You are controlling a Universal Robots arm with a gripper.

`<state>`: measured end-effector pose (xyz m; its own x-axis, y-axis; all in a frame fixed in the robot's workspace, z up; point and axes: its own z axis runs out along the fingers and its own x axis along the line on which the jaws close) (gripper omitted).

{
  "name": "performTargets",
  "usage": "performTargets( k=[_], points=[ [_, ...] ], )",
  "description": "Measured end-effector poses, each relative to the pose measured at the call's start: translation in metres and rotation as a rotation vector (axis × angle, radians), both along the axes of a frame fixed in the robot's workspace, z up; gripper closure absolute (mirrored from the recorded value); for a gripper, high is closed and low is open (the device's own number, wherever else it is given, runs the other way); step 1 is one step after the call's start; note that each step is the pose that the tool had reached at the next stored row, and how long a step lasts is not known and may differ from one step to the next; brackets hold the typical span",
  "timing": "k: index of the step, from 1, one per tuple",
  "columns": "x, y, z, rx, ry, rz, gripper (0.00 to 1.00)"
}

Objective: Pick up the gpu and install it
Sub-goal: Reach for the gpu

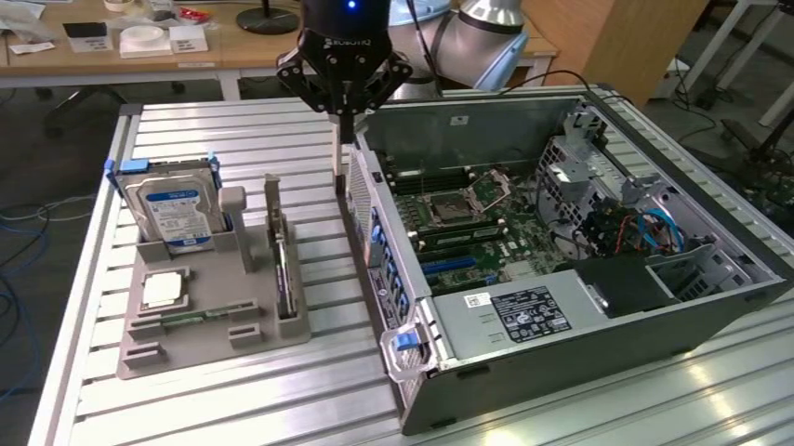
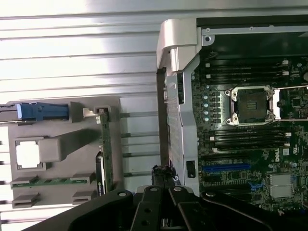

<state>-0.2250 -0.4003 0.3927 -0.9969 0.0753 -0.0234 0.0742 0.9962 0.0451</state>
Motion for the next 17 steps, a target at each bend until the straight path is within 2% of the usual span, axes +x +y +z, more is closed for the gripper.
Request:
performTargets(
  k=[17],
  points=[
    [-0.023,-0.0023,-0.0005,-0.0001,0.0001,0.000,0.89]
  ],
)
